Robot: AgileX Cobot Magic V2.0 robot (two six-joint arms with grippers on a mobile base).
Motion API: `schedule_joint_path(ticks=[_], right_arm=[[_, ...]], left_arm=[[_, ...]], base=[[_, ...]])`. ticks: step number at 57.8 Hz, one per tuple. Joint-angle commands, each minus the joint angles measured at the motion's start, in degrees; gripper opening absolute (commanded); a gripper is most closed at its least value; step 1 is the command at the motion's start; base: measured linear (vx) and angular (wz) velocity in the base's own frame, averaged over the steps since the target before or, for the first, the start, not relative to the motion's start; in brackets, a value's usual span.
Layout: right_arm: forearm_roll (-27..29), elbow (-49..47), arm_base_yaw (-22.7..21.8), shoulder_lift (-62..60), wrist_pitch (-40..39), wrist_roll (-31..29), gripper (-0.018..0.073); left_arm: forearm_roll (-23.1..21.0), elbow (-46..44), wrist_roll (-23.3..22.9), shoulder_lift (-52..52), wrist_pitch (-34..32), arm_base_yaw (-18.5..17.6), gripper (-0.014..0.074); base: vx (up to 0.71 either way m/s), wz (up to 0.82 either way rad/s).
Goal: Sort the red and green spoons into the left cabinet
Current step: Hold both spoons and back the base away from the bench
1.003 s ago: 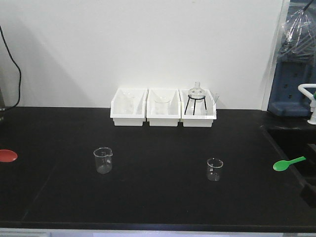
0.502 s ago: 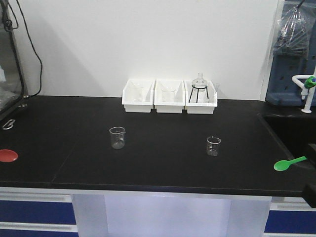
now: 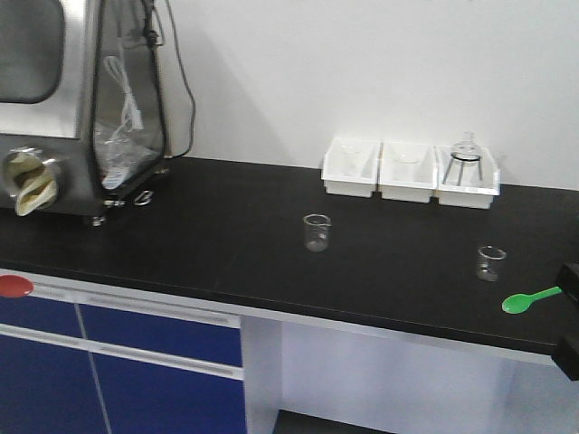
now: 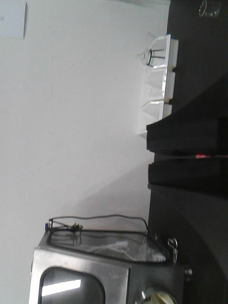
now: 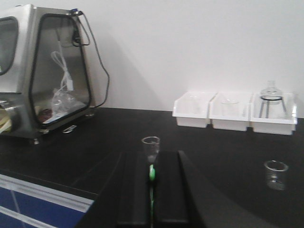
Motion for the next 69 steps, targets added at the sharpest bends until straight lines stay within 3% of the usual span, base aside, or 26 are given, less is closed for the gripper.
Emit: schedule_joint_path(ticks=[1,69], right_arm=[[0.7,-1.9,0.0,-0.5,-4.2,0.0,-0.0001],[0.7,-1.9,0.0,-0.5,-4.2,0.0,-0.0001]], left_arm=[[-0.4,-2.1,-0.3,-0.1,-3.9,-0.3,-0.0008],[-0.4,-2.1,-0.3,-0.1,-4.0,-0.3,-0.0007]], base=[[-0.09,0.58],[0.08,0.67]])
